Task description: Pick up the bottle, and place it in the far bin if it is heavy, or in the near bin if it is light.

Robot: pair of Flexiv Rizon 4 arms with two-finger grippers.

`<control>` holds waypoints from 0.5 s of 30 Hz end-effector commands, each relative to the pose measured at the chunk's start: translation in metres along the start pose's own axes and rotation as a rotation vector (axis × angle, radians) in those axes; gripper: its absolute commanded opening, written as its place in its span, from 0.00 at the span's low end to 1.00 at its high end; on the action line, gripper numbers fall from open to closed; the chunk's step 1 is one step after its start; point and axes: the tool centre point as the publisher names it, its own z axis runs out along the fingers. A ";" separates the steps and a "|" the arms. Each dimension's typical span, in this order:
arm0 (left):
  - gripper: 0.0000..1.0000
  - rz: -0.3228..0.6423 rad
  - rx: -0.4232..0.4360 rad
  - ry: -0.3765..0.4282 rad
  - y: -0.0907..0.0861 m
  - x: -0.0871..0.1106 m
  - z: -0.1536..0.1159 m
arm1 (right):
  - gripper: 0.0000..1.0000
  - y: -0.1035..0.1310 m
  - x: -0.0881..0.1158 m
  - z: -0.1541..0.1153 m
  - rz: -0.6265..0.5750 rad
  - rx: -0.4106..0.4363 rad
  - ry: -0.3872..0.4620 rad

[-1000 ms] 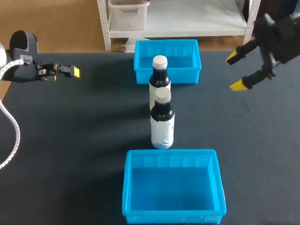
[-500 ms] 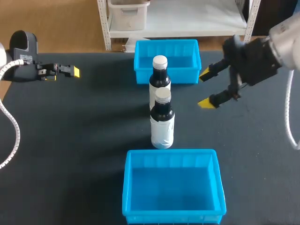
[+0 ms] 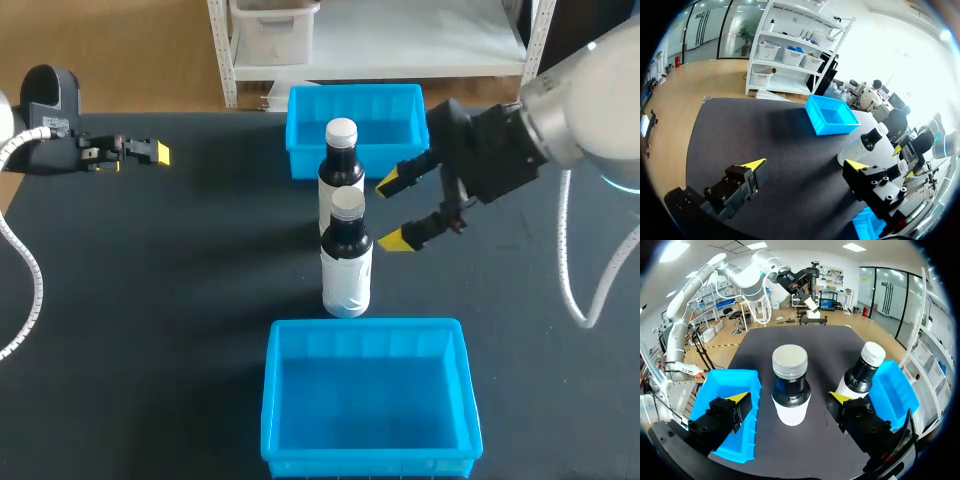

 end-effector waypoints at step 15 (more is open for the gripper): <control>1.00 0.000 0.000 0.000 0.000 0.000 0.000 | 1.00 0.008 -0.016 0.034 0.016 -0.042 -0.024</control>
